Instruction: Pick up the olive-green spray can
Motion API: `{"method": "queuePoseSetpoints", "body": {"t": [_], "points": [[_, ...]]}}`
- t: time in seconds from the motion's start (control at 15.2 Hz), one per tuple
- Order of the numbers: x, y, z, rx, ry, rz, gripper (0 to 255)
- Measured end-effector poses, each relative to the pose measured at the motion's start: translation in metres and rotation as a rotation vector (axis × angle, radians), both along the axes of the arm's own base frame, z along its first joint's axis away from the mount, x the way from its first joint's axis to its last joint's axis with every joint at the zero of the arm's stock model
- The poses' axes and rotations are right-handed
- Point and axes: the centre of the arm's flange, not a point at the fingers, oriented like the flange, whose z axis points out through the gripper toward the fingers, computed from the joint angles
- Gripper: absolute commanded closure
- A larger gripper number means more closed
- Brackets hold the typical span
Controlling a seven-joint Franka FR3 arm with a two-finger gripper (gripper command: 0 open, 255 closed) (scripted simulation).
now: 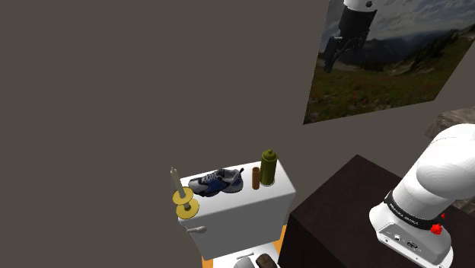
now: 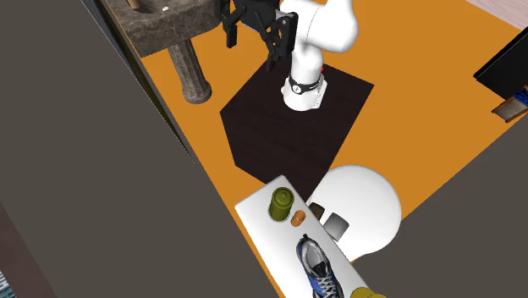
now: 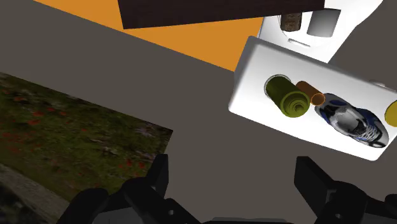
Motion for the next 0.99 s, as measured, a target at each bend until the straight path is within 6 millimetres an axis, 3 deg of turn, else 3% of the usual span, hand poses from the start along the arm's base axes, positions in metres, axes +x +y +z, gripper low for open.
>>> {"method": "queuePoseSetpoints", "body": {"t": [0.2, 0.99], "points": [[0.007, 0.008, -0.011, -0.014, 0.009, 0.035, 0], [0.074, 0.098, -0.133, -0.155, 0.089, 0.376, 0]]}}
